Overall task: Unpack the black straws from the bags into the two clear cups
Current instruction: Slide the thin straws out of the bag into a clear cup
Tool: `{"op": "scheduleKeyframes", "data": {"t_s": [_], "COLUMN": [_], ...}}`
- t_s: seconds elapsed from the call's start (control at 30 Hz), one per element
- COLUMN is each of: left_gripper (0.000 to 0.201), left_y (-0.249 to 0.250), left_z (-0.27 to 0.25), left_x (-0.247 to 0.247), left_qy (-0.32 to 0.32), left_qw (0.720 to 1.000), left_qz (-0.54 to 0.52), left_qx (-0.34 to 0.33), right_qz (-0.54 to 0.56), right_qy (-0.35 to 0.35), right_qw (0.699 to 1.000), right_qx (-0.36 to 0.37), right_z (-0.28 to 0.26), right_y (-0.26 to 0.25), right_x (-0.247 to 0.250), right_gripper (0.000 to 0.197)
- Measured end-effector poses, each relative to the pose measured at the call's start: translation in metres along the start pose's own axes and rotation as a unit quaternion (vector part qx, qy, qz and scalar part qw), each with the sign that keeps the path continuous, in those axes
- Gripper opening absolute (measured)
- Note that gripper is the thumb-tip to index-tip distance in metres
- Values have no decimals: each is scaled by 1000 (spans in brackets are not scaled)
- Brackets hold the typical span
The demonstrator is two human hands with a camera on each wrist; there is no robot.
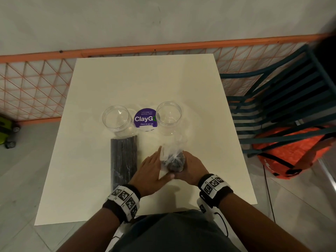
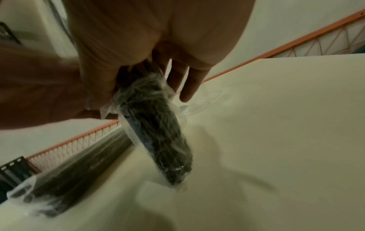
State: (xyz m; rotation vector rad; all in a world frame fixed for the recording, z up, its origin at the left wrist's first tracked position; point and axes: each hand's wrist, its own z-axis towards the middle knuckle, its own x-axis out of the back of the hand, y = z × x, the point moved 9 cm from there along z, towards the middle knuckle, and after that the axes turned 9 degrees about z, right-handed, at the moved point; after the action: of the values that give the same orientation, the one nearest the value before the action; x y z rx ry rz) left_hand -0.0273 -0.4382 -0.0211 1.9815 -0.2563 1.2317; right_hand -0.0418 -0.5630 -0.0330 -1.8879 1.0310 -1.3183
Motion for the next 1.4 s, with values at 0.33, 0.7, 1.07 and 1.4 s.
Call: {"op": "scheduleKeyframes", "data": {"t_s": [0.33,0.7,1.07,1.4], "left_gripper": [75,57,90,52], "left_y": [11,23,2,1], "left_z": [3,-1,3,4], "left_x": [2,18,12,-16], "left_qy": [43,57,68,4], "left_qw": [992,968,953,982], "left_qz": [-118,-244,-291,-174], "left_qx": [-12,5,48,77], "right_qz": [40,-42,-56,39], "right_qy": [9,-11,9,36], "right_qw": [997,999,998,997], "right_qx": [62,29,23,59], "right_z": [3,-1,-10,-17], "right_y": [0,-8,-5,-3], "right_x": [-6,-8,-4,-1], "right_gripper": [100,56,64,95]}}
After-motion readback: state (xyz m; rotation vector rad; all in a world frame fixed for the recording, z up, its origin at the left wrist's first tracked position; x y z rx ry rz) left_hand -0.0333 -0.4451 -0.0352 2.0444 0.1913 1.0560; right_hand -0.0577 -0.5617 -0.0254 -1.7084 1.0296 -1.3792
